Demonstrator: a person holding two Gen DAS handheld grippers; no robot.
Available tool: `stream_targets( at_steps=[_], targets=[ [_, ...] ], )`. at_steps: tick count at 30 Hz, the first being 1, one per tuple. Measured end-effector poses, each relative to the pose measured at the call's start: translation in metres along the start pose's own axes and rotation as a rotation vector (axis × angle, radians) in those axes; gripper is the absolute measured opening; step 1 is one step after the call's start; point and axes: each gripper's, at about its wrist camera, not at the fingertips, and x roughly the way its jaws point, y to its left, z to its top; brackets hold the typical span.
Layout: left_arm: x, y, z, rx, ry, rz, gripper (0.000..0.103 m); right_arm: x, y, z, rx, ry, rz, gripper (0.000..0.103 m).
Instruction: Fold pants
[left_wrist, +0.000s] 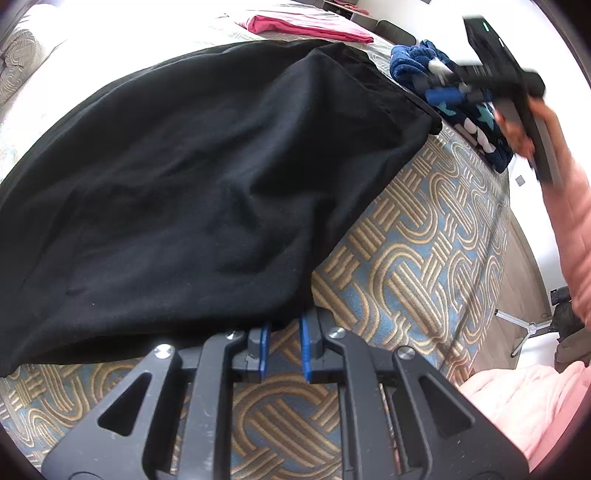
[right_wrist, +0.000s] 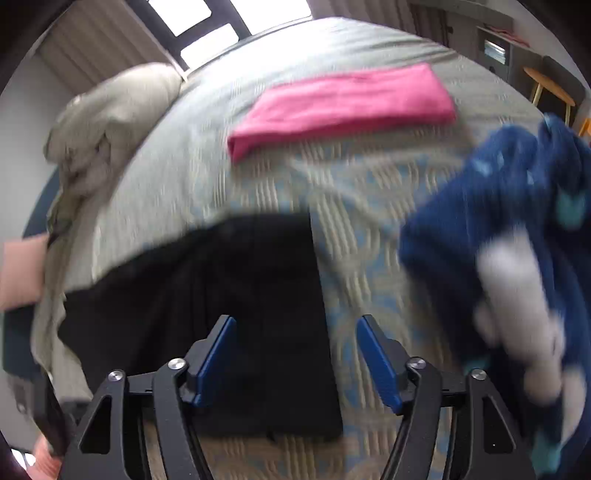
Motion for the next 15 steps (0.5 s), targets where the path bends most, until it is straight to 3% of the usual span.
stream_targets(
  at_steps=[2, 3, 5, 7, 8, 9, 12, 15],
  targets=[
    [0.0, 0.001, 0.0, 0.0, 0.001, -0.004, 0.014, 0.01, -0.007, -0.024, 0.026, 0.045, -0.013, 0.07],
    [0.0, 0.003, 0.0, 0.001, 0.001, -0.006, 0.014, 0.02, -0.008, -0.034, 0.057, 0.075, -0.022, 0.044],
    [-0.001, 0.003, 0.0, 0.012, 0.002, -0.008, 0.014, 0.022, -0.005, -0.04, 0.093, 0.069, -0.079, 0.043],
    [-0.004, -0.001, 0.0, 0.041, -0.009, -0.003, 0.014, 0.011, 0.004, -0.039, 0.086, 0.034, -0.154, 0.031],
    [-0.004, -0.003, -0.002, 0.053, -0.012, 0.005, 0.015, 0.012, 0.001, -0.038, 0.102, 0.037, -0.16, 0.031],
    [-0.003, -0.006, -0.004, 0.067, -0.014, 0.014, 0.016, 0.02, -0.009, -0.038, 0.138, 0.084, -0.131, 0.032],
    [-0.005, -0.005, -0.008, 0.066, -0.027, 0.012, 0.018, 0.023, -0.03, -0.041, 0.245, 0.111, -0.041, 0.04],
    [-0.008, 0.001, -0.009, 0.047, -0.027, -0.011, 0.018, 0.01, -0.016, -0.039, 0.202, 0.128, -0.123, 0.054]
  ],
)
